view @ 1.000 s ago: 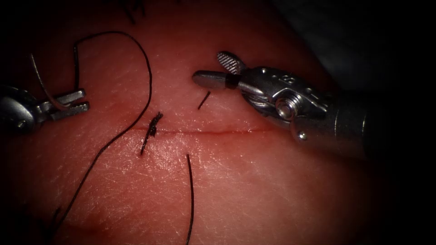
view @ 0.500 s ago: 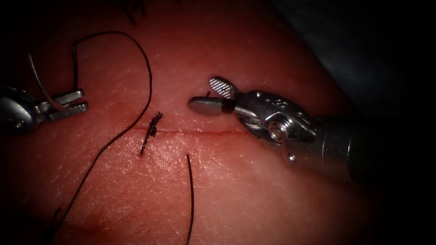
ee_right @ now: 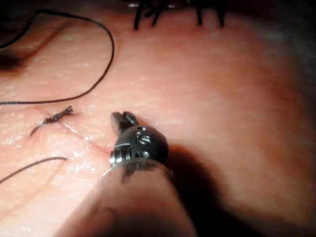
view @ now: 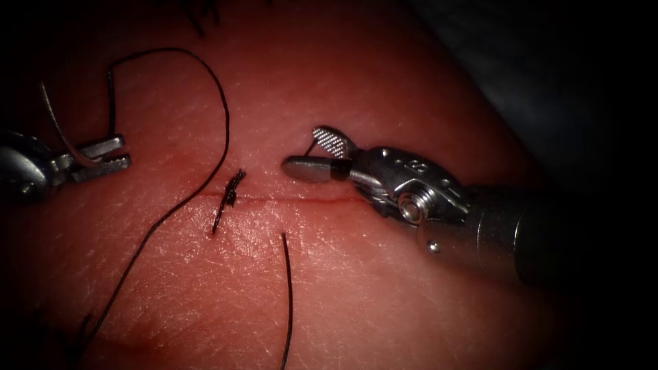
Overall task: Wound Closure
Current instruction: Pull the string through the cut with the right gripper
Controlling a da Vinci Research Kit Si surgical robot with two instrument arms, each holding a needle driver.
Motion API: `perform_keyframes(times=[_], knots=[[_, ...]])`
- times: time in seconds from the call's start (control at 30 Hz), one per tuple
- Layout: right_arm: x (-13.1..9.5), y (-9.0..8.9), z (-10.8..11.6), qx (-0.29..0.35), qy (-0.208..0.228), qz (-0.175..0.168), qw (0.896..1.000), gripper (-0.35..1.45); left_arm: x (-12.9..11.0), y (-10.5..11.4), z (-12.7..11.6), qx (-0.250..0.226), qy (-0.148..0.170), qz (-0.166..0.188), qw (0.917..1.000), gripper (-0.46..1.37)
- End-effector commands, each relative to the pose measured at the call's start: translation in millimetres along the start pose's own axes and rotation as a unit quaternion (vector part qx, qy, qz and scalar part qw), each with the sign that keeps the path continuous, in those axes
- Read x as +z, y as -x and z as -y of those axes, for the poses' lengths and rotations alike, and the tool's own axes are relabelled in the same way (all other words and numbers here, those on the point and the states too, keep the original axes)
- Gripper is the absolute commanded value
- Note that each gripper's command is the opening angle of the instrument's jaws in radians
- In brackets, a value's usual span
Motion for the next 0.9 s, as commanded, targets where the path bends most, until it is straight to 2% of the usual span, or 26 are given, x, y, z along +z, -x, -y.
perform_keyframes(times=[0.03,0.3,0.7,0.9], knots=[[0.0,-0.3,0.0,0.001,0.003,0.000,1.000,-0.35,0.0,0.0,0.0,0.000,0.002,0.000,1.0000,-0.35],[-0.2,-1.1,-0.1,0.004,0.010,0.001,1.000,-0.35,-0.1,0.1,-0.1,0.000,0.002,0.000,1.0000,-0.35],[-0.4,-4.6,0.7,0.005,0.015,0.002,1.000,-0.35,-0.3,0.3,-0.5,-0.001,0.002,-0.001,1.0000,-0.35],[-0.3,-5.7,0.9,-0.003,0.016,0.005,1.000,-0.35,-0.4,0.3,-0.5,0.000,0.002,-0.001,1.0000,-0.35]])
